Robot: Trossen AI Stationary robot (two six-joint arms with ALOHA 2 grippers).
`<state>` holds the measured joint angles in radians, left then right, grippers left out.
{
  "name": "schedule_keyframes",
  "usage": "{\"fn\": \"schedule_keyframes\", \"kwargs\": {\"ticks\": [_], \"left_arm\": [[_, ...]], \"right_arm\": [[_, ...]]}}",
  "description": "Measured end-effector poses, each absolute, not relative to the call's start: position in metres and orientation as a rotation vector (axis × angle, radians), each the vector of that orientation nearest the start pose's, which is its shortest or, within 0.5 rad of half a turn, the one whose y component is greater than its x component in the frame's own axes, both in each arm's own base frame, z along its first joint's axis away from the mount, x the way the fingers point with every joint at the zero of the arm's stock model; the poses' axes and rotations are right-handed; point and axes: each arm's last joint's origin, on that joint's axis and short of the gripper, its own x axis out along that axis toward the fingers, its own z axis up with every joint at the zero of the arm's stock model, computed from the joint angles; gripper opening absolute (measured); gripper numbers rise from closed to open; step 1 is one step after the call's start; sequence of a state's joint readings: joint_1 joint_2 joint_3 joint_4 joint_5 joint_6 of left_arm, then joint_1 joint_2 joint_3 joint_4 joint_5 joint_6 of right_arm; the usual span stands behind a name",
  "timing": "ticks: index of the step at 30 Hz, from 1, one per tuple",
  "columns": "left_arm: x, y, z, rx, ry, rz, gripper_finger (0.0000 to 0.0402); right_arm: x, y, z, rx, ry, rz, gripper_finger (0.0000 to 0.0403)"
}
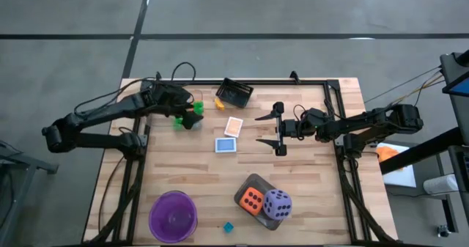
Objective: Pick & Place Toys
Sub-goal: Put the yellow game piece into the transparent bin
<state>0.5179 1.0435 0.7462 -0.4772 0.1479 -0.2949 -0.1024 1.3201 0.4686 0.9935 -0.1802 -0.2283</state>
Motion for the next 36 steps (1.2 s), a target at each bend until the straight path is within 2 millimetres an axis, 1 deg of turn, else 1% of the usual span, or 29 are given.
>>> {"fn": "schedule_keyframes", "kwargs": {"ticks": [5,10,13,19,22,25,27,30,33,36], "left_arm": [[0.18,0.1,0.253,-0.505,0.718,0.525,0.0399],[0.184,0.101,0.255,-0.492,0.68,0.517,0.0399],[0.193,0.101,0.254,-0.463,0.667,0.49,0.0399],[0.22,0.099,0.25,-0.429,0.73,0.429,0.0399],[0.232,0.097,0.258,-0.355,0.728,0.372,0.0399],[0.238,0.092,0.268,-0.265,0.668,0.321,0.0388],[0.238,0.088,0.275,-0.203,0.595,0.292,0.0371],[0.23,0.08,0.282,-0.138,0.504,0.257,0.0343],[0.217,0.072,0.28,-0.107,0.458,0.222,0.0318],[0.202,0.064,0.275,-0.086,0.399,0.207,0.0299]], "right_arm": [[0.256,-0.021,0.228,-0.248,-0.147,0.062,0.0339],[0.256,-0.021,0.228,-0.248,-0.148,0.062,0.0339],[0.256,-0.021,0.228,-0.248,-0.148,0.062,0.0339],[0.256,-0.021,0.227,-0.246,-0.138,0.051,0.0339],[0.256,-0.023,0.224,-0.24,-0.101,0.011,0.0339],[0.256,-0.023,0.223,-0.239,-0.086,-0.003,0.0339],[0.256,-0.023,0.223,-0.231,-0.087,-0.003,0.0339],[0.256,-0.023,0.223,-0.219,-0.089,-0.011,0.0339],[0.258,-0.024,0.226,-0.202,-0.094,-0.031,0.0339],[0.267,-0.025,0.228,-0.191,-0.096,-0.037,0.0339]]}}
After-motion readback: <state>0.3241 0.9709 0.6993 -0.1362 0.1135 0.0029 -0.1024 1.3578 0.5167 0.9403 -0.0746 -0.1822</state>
